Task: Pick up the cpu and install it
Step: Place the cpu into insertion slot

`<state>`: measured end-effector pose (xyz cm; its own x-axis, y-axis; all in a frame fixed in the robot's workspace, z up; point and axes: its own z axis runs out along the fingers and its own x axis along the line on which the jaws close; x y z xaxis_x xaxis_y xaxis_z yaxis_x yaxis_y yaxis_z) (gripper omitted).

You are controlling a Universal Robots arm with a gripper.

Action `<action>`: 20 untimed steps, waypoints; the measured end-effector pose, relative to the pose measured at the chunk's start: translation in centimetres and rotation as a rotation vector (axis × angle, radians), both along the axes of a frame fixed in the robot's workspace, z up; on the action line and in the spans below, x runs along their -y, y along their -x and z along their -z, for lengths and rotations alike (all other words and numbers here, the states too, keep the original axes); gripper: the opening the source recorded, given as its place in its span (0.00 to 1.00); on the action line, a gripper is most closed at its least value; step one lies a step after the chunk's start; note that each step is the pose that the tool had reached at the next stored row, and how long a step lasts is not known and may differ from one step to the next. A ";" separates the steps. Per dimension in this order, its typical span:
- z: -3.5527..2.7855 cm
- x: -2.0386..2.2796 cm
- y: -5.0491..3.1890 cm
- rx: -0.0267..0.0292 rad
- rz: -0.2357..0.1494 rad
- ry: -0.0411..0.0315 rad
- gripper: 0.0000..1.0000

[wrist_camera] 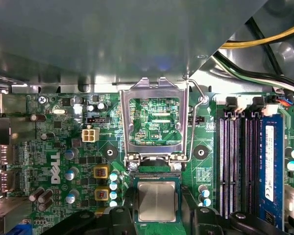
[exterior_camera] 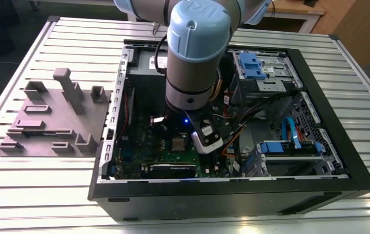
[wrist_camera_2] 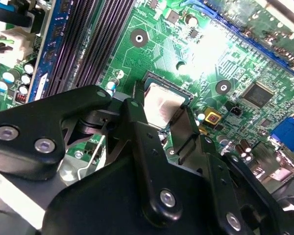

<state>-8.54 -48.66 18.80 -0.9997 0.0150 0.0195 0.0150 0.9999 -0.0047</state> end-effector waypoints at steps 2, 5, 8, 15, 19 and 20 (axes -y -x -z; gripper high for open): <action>0.07 -0.01 0.00 0.0002 0.000 -0.0005 0.46; 0.10 -0.02 0.00 0.0004 0.000 -0.0010 0.46; 0.10 -0.02 0.00 0.0004 0.000 -0.0011 0.46; -0.17 -0.04 -0.01 0.0009 0.001 -0.0025 0.46; -0.23 -0.02 0.00 0.0005 0.000 -0.0014 0.46; -0.23 -0.02 0.00 0.0005 0.000 -0.0014 0.46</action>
